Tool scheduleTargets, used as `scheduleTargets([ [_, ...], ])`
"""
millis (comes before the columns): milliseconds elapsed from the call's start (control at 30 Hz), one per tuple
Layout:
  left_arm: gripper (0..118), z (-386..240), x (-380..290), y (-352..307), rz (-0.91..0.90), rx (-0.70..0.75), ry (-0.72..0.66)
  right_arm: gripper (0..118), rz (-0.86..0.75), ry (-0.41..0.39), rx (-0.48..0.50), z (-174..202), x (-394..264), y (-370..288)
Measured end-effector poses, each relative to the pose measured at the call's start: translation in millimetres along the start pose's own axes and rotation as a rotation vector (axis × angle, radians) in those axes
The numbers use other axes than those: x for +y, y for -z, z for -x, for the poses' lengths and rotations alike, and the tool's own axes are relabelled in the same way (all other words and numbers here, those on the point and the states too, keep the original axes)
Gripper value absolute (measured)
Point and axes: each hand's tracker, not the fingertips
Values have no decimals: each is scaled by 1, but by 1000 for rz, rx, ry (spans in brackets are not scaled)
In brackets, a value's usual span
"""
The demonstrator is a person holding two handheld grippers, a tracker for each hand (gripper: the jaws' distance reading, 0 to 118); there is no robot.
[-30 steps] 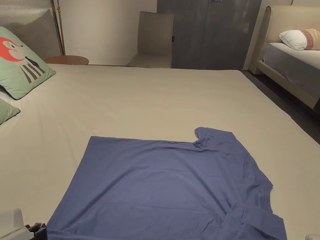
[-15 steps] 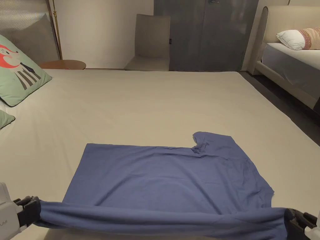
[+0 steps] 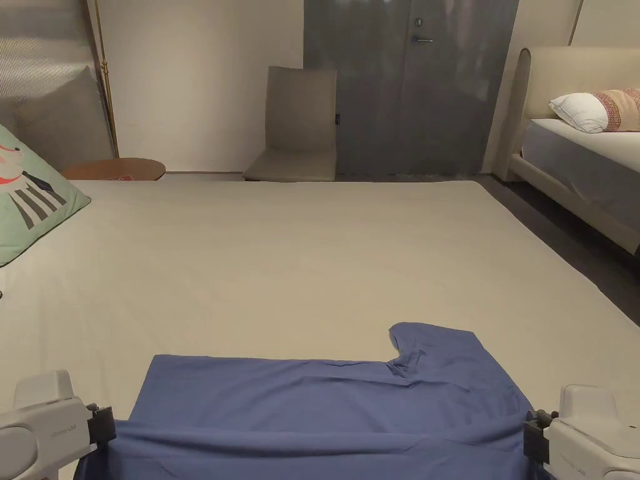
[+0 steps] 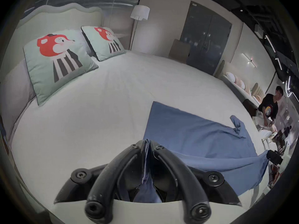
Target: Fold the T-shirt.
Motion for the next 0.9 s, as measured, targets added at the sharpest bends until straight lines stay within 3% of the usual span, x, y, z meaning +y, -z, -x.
scheduleTargets([
  [333,3,6,-12,58,113,52,31,4,102,-10,-25,-1,-9,46],
  [400,13,6,-14,55,122,51,32,5,96,-15,-25,-1,-10,42],
  [433,31,7,-16,52,116,49,26,10,86,-13,-21,-2,-10,38],
  [467,65,7,-16,46,103,46,22,36,77,-14,-27,-2,-9,33],
  [500,89,9,-16,41,85,38,20,66,55,-10,-38,-2,-8,27],
  [533,105,9,-16,35,60,32,15,90,32,-10,-47,-2,-7,19],
  [567,110,8,-15,24,18,22,16,104,15,-8,-48,-3,-5,10],
  [833,107,-4,-27,-78,-280,-18,75,103,-316,17,-88,-2,-1,-96],
  [900,92,-8,-37,-101,-344,-22,104,100,-374,29,-93,-1,-7,-118],
])
